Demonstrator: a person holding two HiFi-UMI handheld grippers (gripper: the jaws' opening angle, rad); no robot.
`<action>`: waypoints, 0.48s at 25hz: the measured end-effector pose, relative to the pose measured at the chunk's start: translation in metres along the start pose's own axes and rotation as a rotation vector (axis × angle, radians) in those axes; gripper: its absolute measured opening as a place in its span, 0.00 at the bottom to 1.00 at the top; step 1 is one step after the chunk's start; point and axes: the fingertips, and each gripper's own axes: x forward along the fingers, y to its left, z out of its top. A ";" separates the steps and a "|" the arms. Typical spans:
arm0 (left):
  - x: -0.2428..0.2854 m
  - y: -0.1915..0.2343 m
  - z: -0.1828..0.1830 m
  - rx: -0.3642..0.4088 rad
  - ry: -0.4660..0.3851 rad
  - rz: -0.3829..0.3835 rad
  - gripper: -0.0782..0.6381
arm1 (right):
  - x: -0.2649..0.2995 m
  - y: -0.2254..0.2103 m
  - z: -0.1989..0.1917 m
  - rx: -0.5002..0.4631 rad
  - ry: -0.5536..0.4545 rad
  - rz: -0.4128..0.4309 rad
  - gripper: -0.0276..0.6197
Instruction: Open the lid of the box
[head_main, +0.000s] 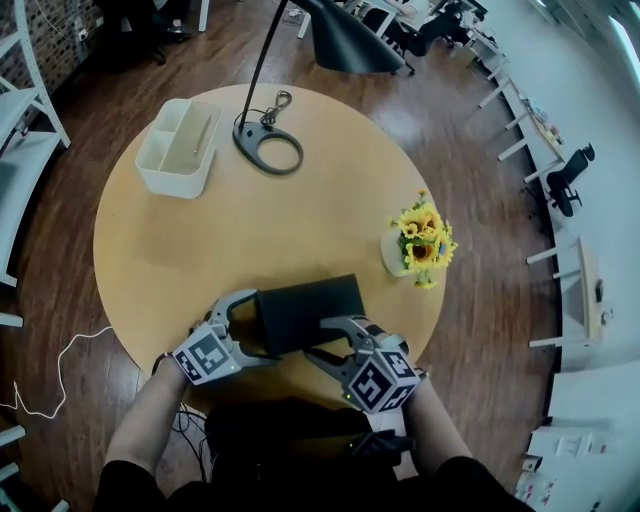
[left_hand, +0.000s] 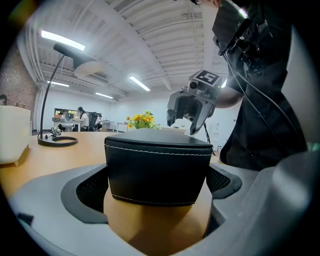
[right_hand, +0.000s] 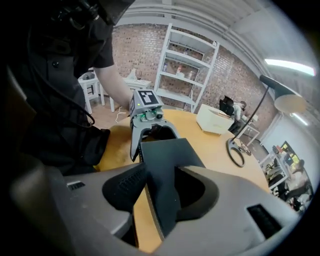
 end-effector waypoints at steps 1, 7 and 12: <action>0.000 0.000 0.000 -0.001 0.001 0.000 0.95 | 0.001 0.000 0.001 -0.003 -0.003 0.009 0.32; 0.000 0.001 0.000 -0.005 0.004 0.001 0.95 | 0.002 -0.002 0.004 0.025 -0.026 0.041 0.32; 0.000 0.000 -0.001 -0.008 0.010 0.000 0.95 | 0.006 0.002 0.001 0.015 -0.024 0.082 0.32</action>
